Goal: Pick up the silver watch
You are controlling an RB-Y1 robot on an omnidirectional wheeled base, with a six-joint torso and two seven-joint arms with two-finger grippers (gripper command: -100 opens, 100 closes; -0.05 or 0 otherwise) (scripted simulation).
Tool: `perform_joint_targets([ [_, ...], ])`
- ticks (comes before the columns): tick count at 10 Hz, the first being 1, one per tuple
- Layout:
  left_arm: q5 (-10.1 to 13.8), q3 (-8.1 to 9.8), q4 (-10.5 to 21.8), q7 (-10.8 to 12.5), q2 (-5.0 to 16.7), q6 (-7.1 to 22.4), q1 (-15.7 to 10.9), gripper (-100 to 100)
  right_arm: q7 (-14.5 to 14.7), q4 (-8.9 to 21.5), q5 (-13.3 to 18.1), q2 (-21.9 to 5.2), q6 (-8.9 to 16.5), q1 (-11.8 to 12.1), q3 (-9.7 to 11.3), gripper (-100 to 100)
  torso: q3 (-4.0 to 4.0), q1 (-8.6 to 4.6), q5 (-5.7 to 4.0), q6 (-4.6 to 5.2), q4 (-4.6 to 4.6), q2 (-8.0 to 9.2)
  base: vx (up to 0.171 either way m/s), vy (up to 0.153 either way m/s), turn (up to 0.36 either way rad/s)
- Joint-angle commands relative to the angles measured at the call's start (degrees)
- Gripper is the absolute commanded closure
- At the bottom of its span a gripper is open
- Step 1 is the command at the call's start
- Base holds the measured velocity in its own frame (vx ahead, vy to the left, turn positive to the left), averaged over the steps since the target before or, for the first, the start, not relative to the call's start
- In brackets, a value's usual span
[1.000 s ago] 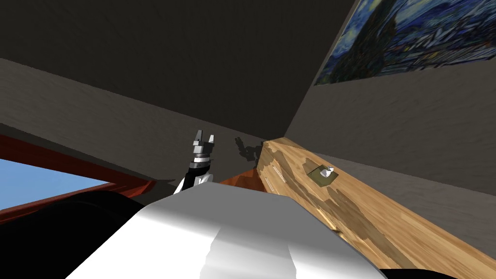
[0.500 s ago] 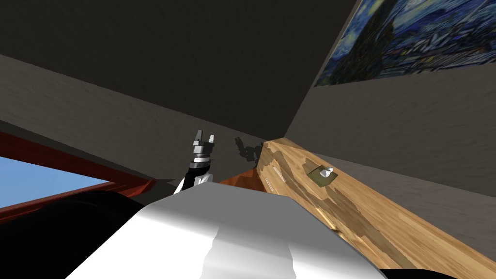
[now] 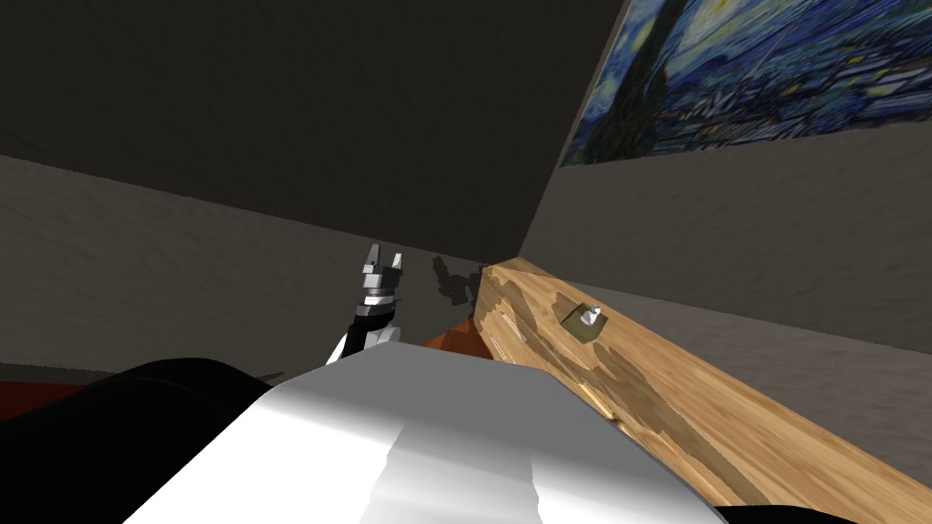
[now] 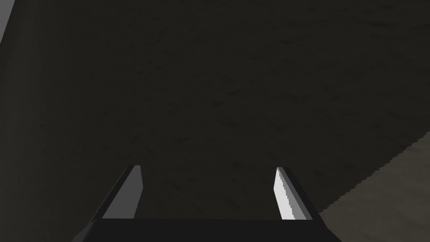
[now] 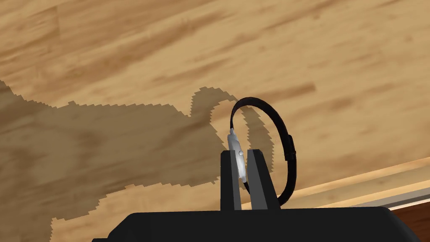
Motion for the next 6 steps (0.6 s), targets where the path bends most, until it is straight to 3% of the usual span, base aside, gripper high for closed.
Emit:
perform_joint_targets([
  [1,0.0,0.00,0.0,0.0,0.0,0.0,0.0,0,1.4,-1.8,-1.5,0.5,0.6,0.9,0.1,100,0.00,0.00,0.00,0.00,0.00,0.00,0.115,-0.034,-0.175],
  [4,0.0,0.00,0.0,0.0,0.0,0.0,0.0,0,3.8,-5.2,-4.0,1.6,1.6,2.4,0.5,100,0.03,0.01,0.00,0.04,0.01,0.04,0.117,-0.028,-0.230],
  [5,0.0,0.00,0.0,0.0,0.0,0.0,0.0,0,3.1,-4.5,-3.4,1.4,1.3,2.1,0.5,100,0.04,0.01,0.00,0.02,0.02,0.06,0.049,-0.004,-0.043],
  [6,0.0,-0.01,0.0,0.0,0.0,0.0,0.0,0,3.4,-4.6,-3.5,1.4,1.4,2.2,0.4,0,0.12,0.02,-0.01,-0.06,0.05,0.22,0.008,0.000,0.010],
])
